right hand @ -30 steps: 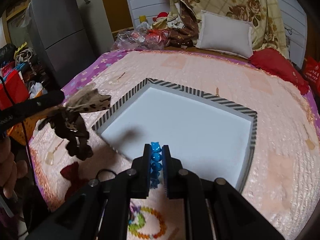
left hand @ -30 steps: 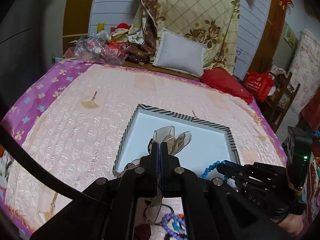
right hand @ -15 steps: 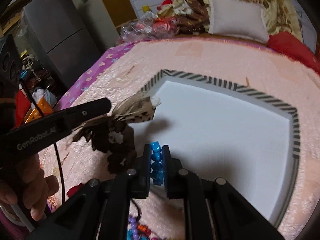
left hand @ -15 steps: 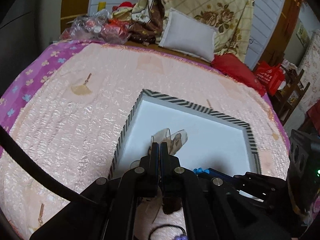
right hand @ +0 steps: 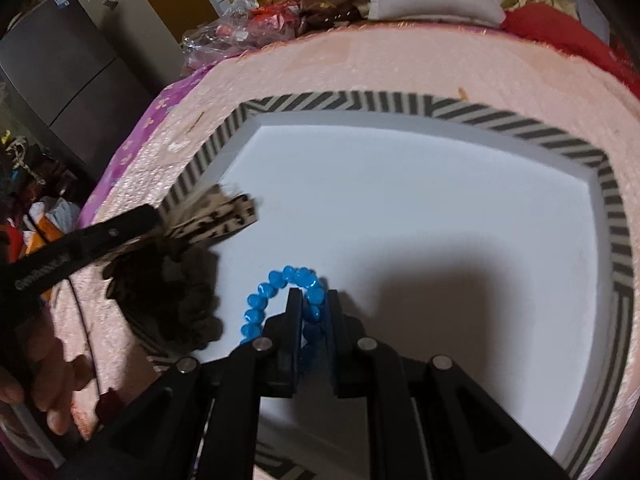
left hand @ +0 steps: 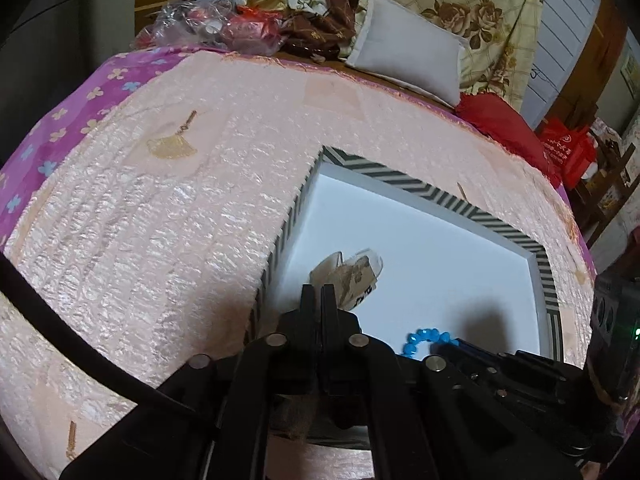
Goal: Organize jewelry
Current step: 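Open the right tool over the box while the left releases the brown bow inside, then withdraw both tools from the box back to the loose jewelry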
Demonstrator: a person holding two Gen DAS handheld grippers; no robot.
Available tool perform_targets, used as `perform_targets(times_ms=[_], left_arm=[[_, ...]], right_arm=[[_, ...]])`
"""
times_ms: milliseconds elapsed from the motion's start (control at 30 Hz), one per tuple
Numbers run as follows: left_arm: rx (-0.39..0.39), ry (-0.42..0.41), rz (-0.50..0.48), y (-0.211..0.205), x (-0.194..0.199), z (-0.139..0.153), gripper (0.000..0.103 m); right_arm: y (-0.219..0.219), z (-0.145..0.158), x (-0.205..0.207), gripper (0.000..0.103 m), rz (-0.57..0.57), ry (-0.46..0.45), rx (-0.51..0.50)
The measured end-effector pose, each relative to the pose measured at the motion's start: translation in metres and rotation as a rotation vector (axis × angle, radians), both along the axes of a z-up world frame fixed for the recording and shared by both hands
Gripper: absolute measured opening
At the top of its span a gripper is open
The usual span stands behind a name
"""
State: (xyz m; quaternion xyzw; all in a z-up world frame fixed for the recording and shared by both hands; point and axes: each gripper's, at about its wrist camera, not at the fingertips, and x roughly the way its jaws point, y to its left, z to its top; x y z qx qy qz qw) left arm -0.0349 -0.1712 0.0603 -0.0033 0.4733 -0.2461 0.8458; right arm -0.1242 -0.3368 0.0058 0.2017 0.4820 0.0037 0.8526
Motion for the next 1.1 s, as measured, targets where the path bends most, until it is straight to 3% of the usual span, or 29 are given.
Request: perform_targets(times_ms=[67,200,300,433,533,900,1100], left_arm=[[0.008,-0.003,0.002,0.000,-0.004,0.001,0.000],[0.006,-0.032,0.002,0.005,-0.012,0.010,0.029],[-0.021,-0.036,0.001,0.015,-0.018,0.021,0.033],[-0.046,-0.044,0.012,0.032,-0.029,0.037,0.034],[-0.054,-0.047,0.016,0.045,-0.042,0.046,0.034],[0.014,-0.145,0.013,0.065,-0.110,0.055,0.034],[0.029,-0.152,0.012,0.067,-0.140,0.048,0.034]], right_arm=[[0.001,-0.001,-0.001,0.014,0.011,0.007,0.018],[-0.001,0.008,-0.012,0.028,-0.015,-0.007,0.037],[0.000,0.019,-0.027,0.032,-0.030,-0.024,0.029],[0.005,0.033,-0.050,0.035,-0.018,-0.049,0.016],[0.012,0.043,-0.071,0.048,-0.018,-0.081,-0.016],[0.029,0.051,-0.133,0.049,-0.027,-0.125,-0.091],[0.039,0.052,-0.159,0.049,-0.023,-0.129,-0.129]])
